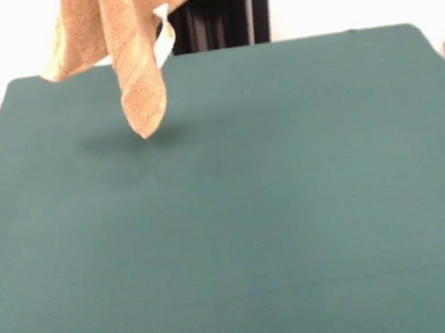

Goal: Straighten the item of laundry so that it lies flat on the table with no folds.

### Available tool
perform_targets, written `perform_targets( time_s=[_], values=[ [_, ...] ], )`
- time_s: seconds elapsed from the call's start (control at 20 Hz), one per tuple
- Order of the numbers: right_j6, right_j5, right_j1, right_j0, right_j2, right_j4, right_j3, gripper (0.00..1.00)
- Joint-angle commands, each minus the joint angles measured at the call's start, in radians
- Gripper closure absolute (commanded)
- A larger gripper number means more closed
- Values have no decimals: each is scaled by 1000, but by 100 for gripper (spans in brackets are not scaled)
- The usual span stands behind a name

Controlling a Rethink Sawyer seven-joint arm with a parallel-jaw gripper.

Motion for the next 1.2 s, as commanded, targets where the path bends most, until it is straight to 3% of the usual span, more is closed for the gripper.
perform_targets(
  time_s=[0.05, 0.3, 0.8, 1.2],
  values=[
    [-842, -24, -77, -107, 243, -219, 32, 100],
    [-857, 19, -55, -155, 307, -270, -20, 100],
    [-1100, 79, 18, -231, 369, -371, -204, 100],
    [-1082, 58, 92, -219, 362, -356, -277, 100]
  ],
)
